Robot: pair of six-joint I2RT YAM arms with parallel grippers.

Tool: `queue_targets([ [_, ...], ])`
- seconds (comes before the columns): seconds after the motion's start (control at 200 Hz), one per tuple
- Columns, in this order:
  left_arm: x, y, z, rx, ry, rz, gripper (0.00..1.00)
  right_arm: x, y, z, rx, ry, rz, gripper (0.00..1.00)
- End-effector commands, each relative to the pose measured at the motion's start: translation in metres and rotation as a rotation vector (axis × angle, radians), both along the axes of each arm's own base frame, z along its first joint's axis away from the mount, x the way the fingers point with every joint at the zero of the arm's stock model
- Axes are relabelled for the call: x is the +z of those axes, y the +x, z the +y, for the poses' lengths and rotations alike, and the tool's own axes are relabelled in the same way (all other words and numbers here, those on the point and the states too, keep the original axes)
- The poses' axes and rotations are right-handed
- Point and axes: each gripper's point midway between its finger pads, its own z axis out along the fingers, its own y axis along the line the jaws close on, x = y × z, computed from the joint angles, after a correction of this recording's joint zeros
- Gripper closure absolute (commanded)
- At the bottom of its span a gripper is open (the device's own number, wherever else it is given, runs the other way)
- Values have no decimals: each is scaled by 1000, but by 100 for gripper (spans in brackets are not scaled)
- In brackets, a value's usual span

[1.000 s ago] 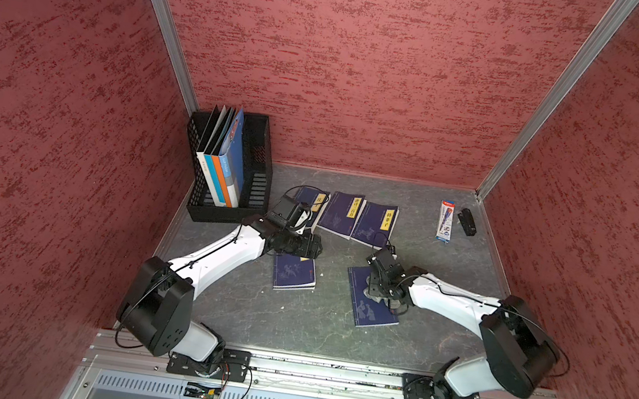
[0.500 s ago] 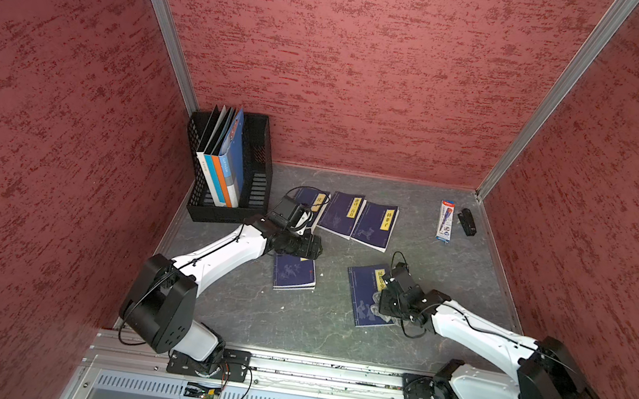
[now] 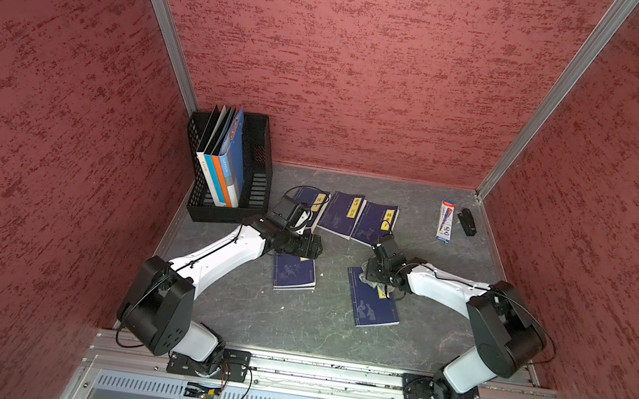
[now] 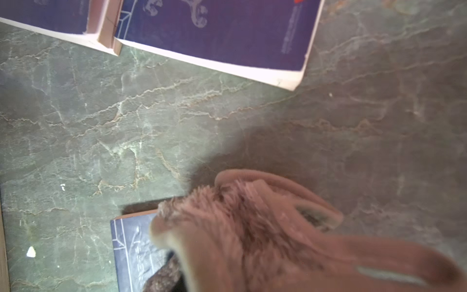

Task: Wipe the cover of the book
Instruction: Wipe the dirt from the cover of the book.

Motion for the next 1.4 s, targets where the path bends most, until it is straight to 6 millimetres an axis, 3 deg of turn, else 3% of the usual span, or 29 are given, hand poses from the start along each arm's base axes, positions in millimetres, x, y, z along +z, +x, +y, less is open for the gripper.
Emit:
queue_targets([
  [0.0, 3, -5, 0, -12, -2, -14, 11, -18, -32, -22, 1, -54, 97, 77],
  [0.15, 2, 0, -3, -19, -3, -14, 11, -17, -76, -34, -7, 11, 154, 76],
  [0.296, 2, 5, -6, -25, -4, -14, 11, -28, -120, -46, -20, 5, 246, 76],
  [0.426, 2, 7, -7, -29, -3, -14, 11, -26, -139, -44, -53, 20, 269, 76],
  [0.556, 2, 8, -7, -29, -4, -16, 11, -29, -148, -56, -113, -14, 281, 77],
  [0.857, -1, 10, -5, -28, -3, -9, 11, -36, -167, -63, -162, -12, 313, 77],
  [1.197, 1, 12, -4, -22, -5, -11, 11, -31, -172, -33, -70, -11, 337, 77],
  [1.393, 3, 11, -2, -17, -3, -10, 11, -32, -149, -13, -38, 14, 273, 77],
])
